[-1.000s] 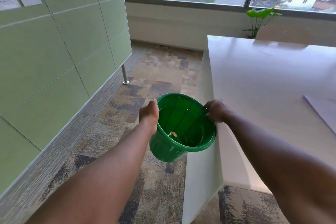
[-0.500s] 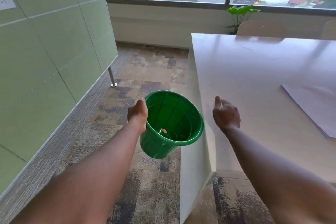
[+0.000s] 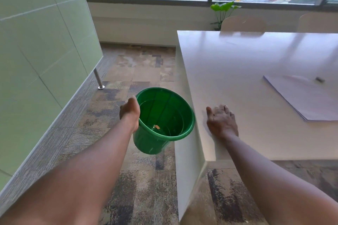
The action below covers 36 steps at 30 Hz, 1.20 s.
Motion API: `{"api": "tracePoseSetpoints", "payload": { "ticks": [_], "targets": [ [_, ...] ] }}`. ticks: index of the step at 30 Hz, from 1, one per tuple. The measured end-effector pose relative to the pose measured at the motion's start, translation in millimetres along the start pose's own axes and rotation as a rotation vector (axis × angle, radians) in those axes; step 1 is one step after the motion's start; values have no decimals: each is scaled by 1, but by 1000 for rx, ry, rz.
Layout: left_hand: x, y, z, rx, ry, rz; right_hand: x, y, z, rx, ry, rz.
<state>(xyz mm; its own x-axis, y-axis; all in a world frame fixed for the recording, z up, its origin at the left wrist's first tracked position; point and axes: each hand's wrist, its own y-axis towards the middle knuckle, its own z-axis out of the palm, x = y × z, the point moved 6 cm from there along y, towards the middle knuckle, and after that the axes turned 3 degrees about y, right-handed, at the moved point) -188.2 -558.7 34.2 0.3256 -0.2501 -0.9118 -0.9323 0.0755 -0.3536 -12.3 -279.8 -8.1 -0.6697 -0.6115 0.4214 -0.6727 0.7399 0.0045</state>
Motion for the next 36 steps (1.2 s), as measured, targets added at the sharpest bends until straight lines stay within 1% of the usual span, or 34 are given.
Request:
{"api": "tracePoseSetpoints", "payload": {
  "ticks": [2,3,4,7,9,11,13,15,17,19,20,21,23,25,27,28,30,32,34,36],
  "targets": [
    [1,1,0,-2,5,-1,18,-11,4,18,3,32],
    [1,1,0,1,0,-3,34,-15,9,32,38,3],
    [0,2,0,4,-5,-1,54,-21,13,66,135,-55],
    [-1,4,1,28,4,-5,121,-43,22,210,569,-225],
    [-3,5,1,29,12,5,142,-47,11,168,673,-243],
    [-6,5,1,28,20,6,140,-41,-2,92,666,-234],
    [-7,5,0,28,23,5,122,-31,-15,19,651,-193],
    [-8,4,1,39,27,2,93,-19,-25,-66,557,-113],
    [-8,4,2,36,22,6,62,-9,-25,-101,409,2],
    [-8,5,2,52,10,5,43,-5,-18,-66,278,122],
    [-7,6,2,53,13,8,39,-6,-12,-40,232,149],
    [-7,7,2,54,14,5,41,-8,-6,-15,205,134],
    [-8,7,1,60,12,7,60,-13,5,49,239,17],
    [-9,5,0,55,9,14,89,-20,16,182,428,-90],
    [-9,6,0,53,6,8,114,-28,21,299,697,-76],
    [-8,7,1,53,5,14,122,-28,18,299,777,-75],
    [-8,9,1,55,6,16,127,-25,4,208,844,-81],
    [-7,10,2,57,-6,8,115,-17,-12,89,866,-63],
    [-7,10,2,57,-13,4,89,-6,-27,-30,769,-32],
    [-5,11,2,56,-18,-2,51,5,-38,-96,593,37]
  ]
}}
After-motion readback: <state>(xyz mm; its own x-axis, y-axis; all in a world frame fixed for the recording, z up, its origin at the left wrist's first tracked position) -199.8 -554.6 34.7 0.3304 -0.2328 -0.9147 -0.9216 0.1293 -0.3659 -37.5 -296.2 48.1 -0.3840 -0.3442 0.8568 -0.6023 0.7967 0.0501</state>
